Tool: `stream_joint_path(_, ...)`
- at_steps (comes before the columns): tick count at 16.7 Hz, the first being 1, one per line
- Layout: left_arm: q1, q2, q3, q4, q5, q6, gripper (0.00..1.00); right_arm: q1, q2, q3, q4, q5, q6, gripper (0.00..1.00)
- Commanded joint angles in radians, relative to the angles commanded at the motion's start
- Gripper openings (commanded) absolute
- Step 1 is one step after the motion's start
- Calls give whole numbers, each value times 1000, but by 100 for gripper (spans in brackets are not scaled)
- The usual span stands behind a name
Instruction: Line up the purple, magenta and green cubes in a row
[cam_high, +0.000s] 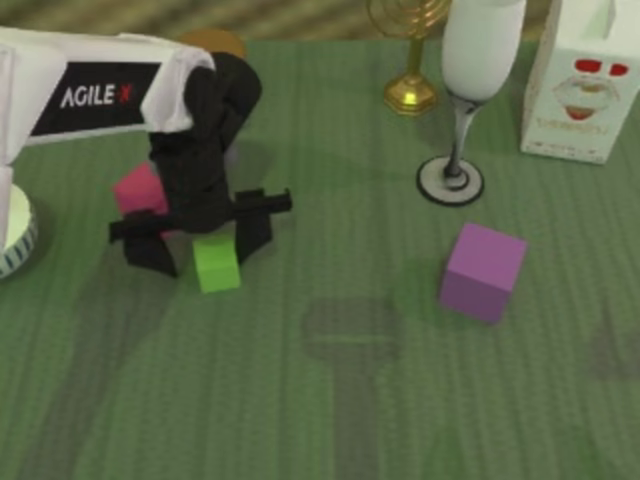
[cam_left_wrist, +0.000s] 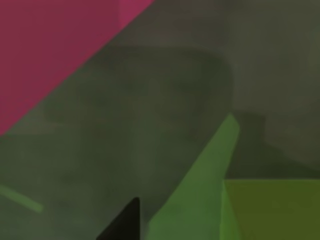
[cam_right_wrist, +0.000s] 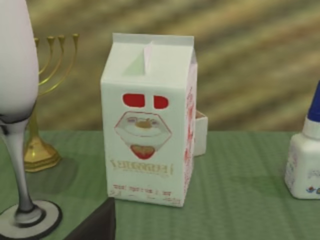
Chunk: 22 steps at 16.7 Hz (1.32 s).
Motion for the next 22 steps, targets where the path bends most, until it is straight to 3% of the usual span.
stream_joint_path(4,0,0,0,0,0,0,2,0,0,0,0,0,0,100)
stream_joint_path(5,0,0,0,0,0,0,0,0,0,0,0,0,0,100)
stream_joint_path(15,5,-41,22,-38,-15,12,0,0,0,0,0,0,0,100)
stream_joint_path(22,22,-116,159,-255,-16,10,0,0,0,0,0,0,0,100)
